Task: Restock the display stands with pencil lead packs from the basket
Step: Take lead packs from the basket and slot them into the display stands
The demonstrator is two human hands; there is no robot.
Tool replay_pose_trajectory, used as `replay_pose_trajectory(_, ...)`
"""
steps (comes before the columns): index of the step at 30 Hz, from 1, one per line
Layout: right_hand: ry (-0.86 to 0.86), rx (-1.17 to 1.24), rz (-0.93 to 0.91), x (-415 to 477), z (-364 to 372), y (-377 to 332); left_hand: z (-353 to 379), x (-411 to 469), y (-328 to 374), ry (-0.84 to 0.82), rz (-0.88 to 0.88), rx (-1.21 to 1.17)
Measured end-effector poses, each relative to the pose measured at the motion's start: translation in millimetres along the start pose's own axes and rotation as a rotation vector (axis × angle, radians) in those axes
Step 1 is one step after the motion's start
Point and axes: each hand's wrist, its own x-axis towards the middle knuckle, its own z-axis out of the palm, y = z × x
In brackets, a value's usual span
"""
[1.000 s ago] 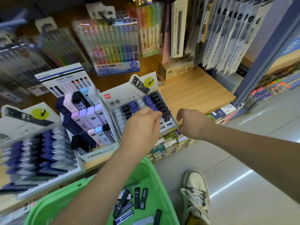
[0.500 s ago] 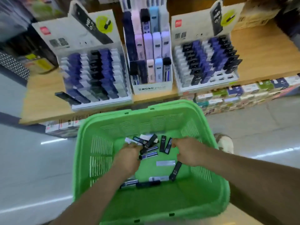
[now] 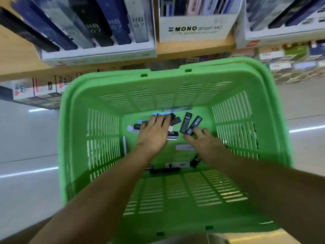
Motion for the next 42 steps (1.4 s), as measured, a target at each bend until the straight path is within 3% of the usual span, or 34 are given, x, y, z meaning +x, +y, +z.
replay_pose_trajectory(4, 0.033, 0.098, -0.019, 3.5, 12.4, 5.8, 1.3, -5.8, -6.2, 0.027, -0.023, 0.035)
replay_pose_trajectory(7, 0.145, 0.269, 0.119, 4.6, 18.1, -4.7, 1.5, -8.0, -6.5, -0.051, -0.042, 0.024)
replay_pose_trajectory(9, 0.147, 0.324, 0.117, 3.1, 22.1, -8.0, 4.7, -10.2, -7.5, -0.109, -0.065, -0.001)
replay_pose_trajectory(13, 0.061, 0.118, -0.030, 2.7, 25.9, -11.0, 7.2, -11.8, -8.9, -0.144, -0.049, 0.040)
replay_pose_trajectory(16, 0.065, 0.008, -0.089, 9.4, 24.7, -16.9, -0.6, -10.2, -10.5, -0.109, -0.150, -0.060)
replay_pose_trajectory(18, 0.007, -0.040, -0.048, 12.8, 21.2, -19.6, -7.7, -9.8, -13.2, -0.119, -0.300, -0.276)
replay_pose_trajectory(20, -0.039, -0.087, 0.027, 17.1, 18.8, -18.2, -14.1, -11.0, -14.8, -0.149, -0.448, -0.637)
replay_pose_trajectory(24, -0.059, -0.014, 0.115, 17.0, 16.1, -17.7, -36.2, -29.8, -13.9, -0.123, -0.621, -1.177)
replay_pose_trajectory(26, -0.031, 0.207, 0.207, 14.4, 13.9, -18.3, -49.0, -44.1, -10.6, -0.119, -0.627, -1.280)
replay_pose_trajectory(31, -0.197, 1.246, 0.386, 5.0, -21.1, -26.1, -81.0, -71.1, -0.2, -0.112, -0.669, -1.518)
replay_pose_trajectory(35, -0.335, 1.950, 0.289, -18.6, -63.1, -40.4, -108.7, -91.6, 16.2, -0.094, -0.712, -1.638)
replay_pose_trajectory(39, -0.241, 2.129, 0.074, -51.1, -105.2, -66.6, -132.3, -102.6, 31.2, 0.035, -0.647, -1.587)
replay_pose_trajectory(42, -0.149, 2.162, -0.007, -71.0, -122.9, -78.8, -152.5, -112.3, 40.7, 0.068, -0.498, -1.376)
